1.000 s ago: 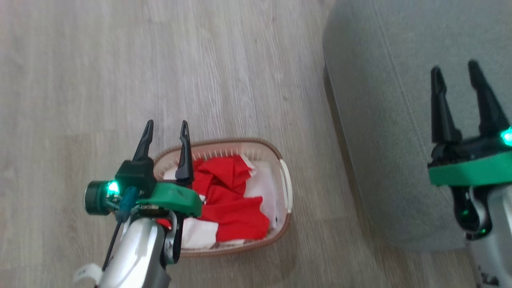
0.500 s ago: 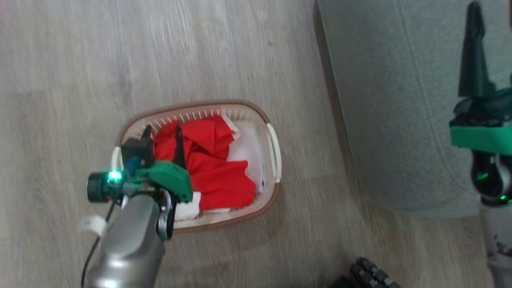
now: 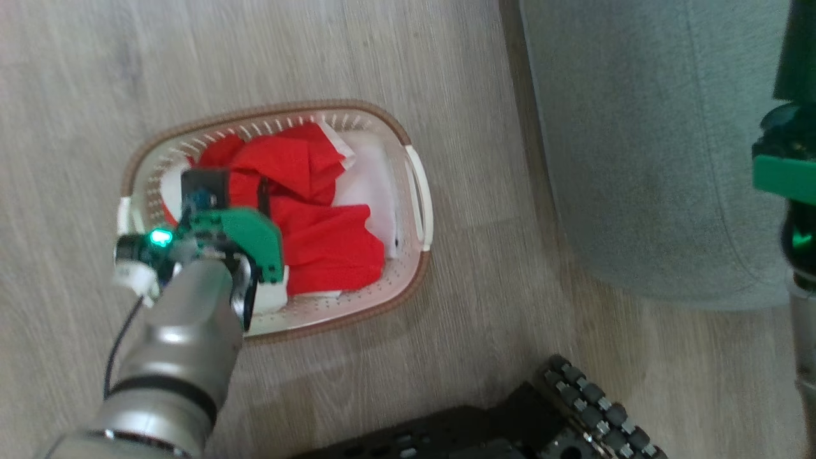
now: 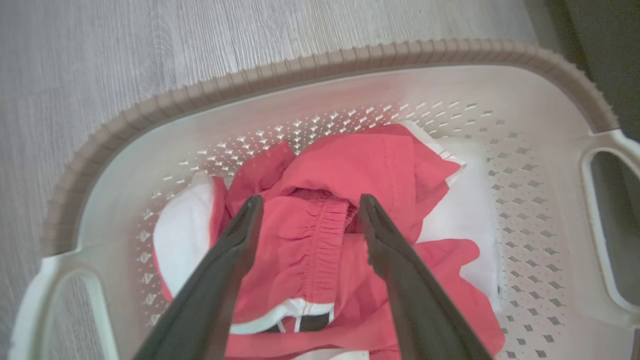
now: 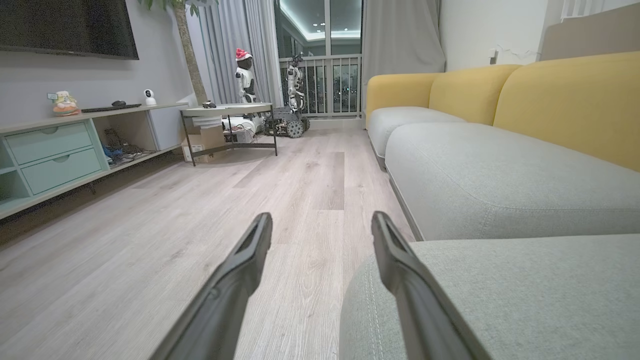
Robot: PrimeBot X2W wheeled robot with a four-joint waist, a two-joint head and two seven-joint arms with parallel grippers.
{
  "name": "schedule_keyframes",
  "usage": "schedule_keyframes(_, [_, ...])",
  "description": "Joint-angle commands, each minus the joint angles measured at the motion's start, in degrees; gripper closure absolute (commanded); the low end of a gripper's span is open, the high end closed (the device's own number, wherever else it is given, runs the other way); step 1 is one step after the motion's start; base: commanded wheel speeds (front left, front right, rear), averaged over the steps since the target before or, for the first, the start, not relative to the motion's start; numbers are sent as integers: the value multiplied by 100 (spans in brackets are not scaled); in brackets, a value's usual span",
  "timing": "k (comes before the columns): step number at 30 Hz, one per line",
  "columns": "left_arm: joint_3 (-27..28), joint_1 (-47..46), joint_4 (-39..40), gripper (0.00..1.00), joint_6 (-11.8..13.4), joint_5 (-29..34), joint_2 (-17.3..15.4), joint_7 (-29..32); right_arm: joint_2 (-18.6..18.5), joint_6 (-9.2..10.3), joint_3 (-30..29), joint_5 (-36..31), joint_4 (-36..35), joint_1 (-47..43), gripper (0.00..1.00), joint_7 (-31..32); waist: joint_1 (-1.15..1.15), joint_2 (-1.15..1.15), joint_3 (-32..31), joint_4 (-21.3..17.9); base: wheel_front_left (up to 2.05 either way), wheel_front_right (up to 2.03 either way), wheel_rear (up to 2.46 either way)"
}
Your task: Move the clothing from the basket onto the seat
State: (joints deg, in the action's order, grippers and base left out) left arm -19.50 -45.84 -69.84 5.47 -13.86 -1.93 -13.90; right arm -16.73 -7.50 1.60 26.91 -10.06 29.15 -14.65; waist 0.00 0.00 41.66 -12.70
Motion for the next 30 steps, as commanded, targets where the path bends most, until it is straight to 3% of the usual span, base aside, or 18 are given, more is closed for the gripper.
schedule_keyframes(1, [98,-26,-8,0,-19,-17,-95,36,-123,1,16,59,-221,-2,0,-35,0,0,205,-77,0,0,0])
schedule_keyframes(7, [-31,-416,-302,0,62,54,-161,457,-128,1,-9,93,-278,158,0,-35,0,0,520,-169,0,0,0])
schedule_keyframes(12, [-113,-479,-386,0,28,46,-218,1269,-116,1,-8,90,-293,218,0,-35,0,0,648,-194,0,0,0])
schedule_keyframes(16, [-69,-488,-399,0,35,-53,-228,1450,-112,1,9,86,-273,241,0,-35,0,0,670,-199,0,0,0])
schedule_keyframes(17, [-71,-487,-401,7,41,-63,-231,1457,-113,1,9,87,-268,246,0,-35,0,0,668,-199,0,0,0])
schedule_keyframes(18, [-68,-484,-403,28,48,-77,-232,1455,-114,1,8,87,-264,251,0,-35,0,0,664,-198,0,0,0])
schedule_keyframes(20, [-63,-476,-405,96,49,-107,-234,1419,-114,1,11,84,-258,263,0,-35,0,0,654,-197,0,0,0])
schedule_keyframes(21, [-66,-471,-406,100,46,-116,-235,1397,-114,1,16,82,-257,268,0,-35,0,0,646,-196,0,0,0])
schedule_keyframes(30, [-80,-333,-409,100,-27,-244,-179,1082,-84,1,84,33,-189,231,0,-35,0,0,280,-128,0,0,0])
